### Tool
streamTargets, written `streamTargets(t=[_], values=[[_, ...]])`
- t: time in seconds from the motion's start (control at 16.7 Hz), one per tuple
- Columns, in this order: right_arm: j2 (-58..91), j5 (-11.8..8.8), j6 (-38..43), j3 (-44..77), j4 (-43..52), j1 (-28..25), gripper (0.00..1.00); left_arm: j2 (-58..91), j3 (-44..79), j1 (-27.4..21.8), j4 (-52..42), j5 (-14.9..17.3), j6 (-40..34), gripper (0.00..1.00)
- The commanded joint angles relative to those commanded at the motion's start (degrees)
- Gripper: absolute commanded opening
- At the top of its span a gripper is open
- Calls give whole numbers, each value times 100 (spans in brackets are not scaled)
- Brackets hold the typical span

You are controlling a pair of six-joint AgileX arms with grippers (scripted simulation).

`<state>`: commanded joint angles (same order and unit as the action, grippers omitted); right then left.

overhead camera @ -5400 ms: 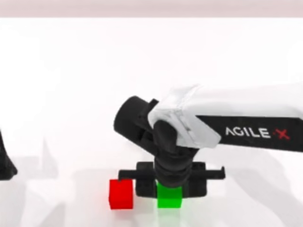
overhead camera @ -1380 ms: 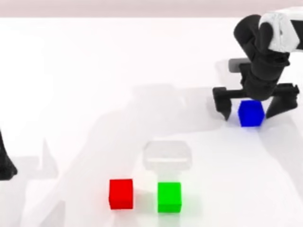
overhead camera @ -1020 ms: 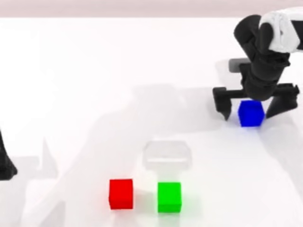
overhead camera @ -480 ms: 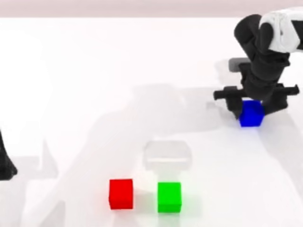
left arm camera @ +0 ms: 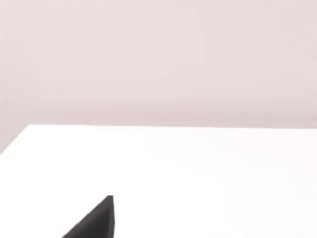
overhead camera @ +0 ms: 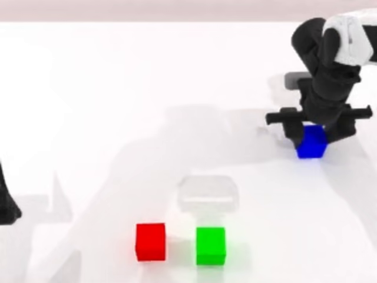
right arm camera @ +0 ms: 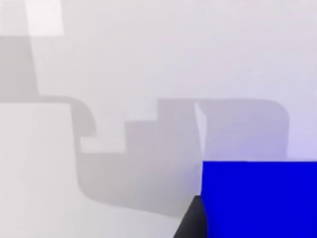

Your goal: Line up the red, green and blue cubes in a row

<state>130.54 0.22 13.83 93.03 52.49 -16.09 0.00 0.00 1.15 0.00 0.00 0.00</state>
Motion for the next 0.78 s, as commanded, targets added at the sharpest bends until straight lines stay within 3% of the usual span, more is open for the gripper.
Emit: streamTargets(t=[0.3,0.78], values=[[-199,38,-23,139,162,-6,0,0,0,0,0,0,0,100],[-591,36,-35,1016,1435,-49,0,0,0,0,0,0,0,100]])
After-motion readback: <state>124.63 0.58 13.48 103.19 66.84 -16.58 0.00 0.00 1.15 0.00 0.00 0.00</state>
